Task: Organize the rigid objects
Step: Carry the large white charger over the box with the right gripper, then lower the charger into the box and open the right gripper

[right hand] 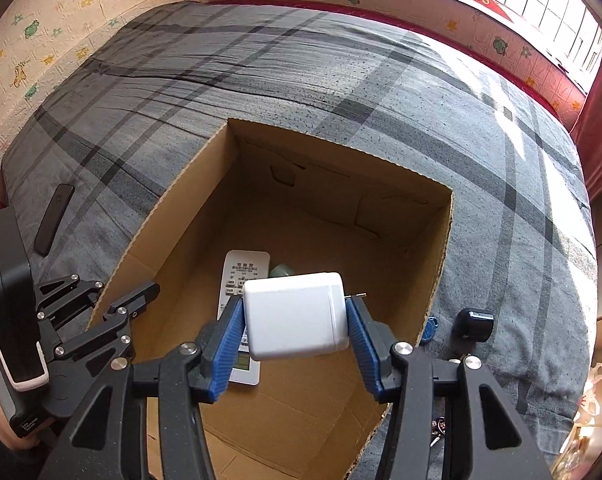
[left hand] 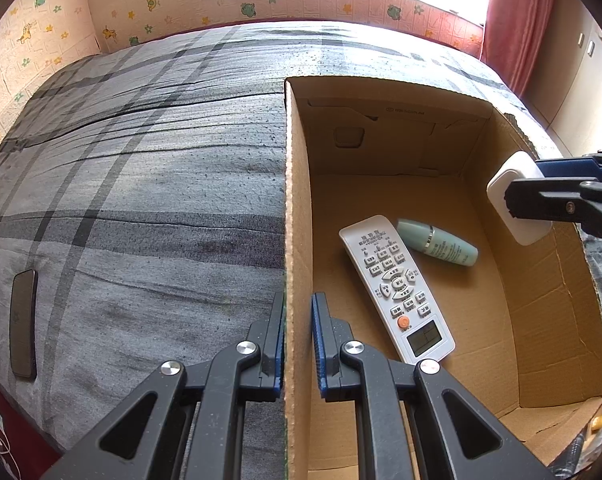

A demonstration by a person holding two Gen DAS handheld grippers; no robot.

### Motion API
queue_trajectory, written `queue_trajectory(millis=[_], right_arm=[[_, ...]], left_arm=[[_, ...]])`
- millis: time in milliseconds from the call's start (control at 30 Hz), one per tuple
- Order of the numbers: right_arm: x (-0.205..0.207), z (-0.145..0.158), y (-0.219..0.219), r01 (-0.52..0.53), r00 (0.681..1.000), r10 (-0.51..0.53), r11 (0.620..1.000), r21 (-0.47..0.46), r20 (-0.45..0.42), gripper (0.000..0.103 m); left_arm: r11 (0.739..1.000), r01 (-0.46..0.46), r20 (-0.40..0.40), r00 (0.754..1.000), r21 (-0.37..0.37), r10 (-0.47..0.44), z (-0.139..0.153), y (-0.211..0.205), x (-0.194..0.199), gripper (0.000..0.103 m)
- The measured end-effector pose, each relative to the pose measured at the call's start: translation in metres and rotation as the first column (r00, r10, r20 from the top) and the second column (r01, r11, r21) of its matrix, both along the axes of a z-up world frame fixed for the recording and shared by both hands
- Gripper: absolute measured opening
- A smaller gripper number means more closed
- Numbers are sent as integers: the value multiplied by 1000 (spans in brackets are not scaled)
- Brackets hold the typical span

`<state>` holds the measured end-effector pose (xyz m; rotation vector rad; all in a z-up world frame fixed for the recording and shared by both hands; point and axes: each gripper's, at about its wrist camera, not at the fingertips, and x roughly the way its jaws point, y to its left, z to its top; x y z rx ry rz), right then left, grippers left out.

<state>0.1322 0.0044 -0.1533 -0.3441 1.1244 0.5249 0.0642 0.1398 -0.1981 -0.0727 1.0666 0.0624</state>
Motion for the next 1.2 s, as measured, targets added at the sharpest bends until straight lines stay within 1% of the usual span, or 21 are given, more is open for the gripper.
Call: queue_trajectory(millis=[400,767,867,1000,1100,1167,1200], right_arm=[[16,-45,29,-20,998,15,995,-100,-57,55],[26,-77,32,6,996,-21,986,-167,-86,55],[28,-77,33,13,997,-26,986,-164,-77,55],[27,-76,31,17,996,-30,989,-150,-85,56],[27,-71,30,20,997,-30,991,-131,-74,61],[27,-66,30,23,997,-31,993,-116,-69,62],[27,-64,30,24,997,-31,994,-110,-65,65]], left_arm=[[1000,1,0,1000,-1,-1,1,1,0,13],[1000,0,0,1000,-2,0,1,1,0,13],[1000,2,0,1000,2,-2,1,1,0,13],[1000,2,-1,1000,2,-2,1,2,1,13],[1000,3,-1,1000,6,-3,1,2,1,13],[1000,0,-2,1000,4,0,1,2,1,13],[1000,2,-1,1000,5,-2,1,2,1,13]])
